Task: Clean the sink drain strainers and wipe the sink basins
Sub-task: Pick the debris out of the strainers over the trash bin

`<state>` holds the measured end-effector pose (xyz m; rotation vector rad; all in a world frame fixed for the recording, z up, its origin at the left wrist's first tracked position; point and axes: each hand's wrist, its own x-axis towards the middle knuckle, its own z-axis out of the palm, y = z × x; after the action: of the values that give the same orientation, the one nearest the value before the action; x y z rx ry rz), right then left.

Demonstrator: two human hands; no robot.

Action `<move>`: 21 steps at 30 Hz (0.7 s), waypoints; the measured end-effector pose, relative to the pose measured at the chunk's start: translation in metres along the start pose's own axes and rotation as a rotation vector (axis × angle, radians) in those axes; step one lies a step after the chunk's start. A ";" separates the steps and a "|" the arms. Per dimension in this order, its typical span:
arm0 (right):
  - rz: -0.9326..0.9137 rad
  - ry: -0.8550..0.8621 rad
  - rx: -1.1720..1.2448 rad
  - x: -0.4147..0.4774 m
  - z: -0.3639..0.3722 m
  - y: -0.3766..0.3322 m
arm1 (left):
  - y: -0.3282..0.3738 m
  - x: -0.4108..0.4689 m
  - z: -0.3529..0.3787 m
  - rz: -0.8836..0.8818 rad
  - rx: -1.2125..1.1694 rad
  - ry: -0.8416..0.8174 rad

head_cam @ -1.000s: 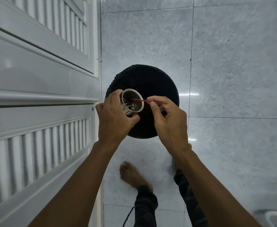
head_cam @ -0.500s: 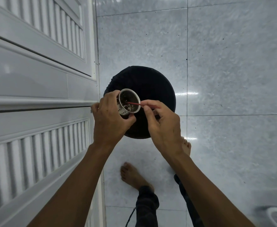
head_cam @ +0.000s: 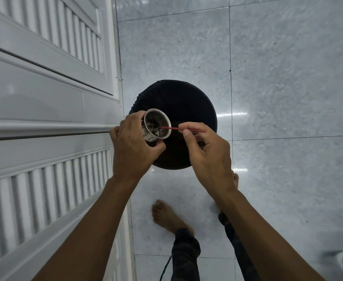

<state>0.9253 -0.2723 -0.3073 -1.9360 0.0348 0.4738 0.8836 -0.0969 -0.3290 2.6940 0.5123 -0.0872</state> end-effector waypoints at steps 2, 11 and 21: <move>-0.006 -0.061 0.013 -0.003 0.003 0.001 | 0.000 0.000 0.000 0.002 0.004 -0.013; 0.040 -0.121 0.026 0.000 0.002 0.000 | -0.009 -0.001 -0.001 0.028 -0.010 -0.063; 0.002 -0.097 -0.052 0.013 0.000 0.001 | -0.018 -0.001 -0.005 0.073 -0.097 -0.130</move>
<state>0.9368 -0.2701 -0.3122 -1.9611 -0.0388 0.5744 0.8758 -0.0796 -0.3308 2.5884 0.3690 -0.2106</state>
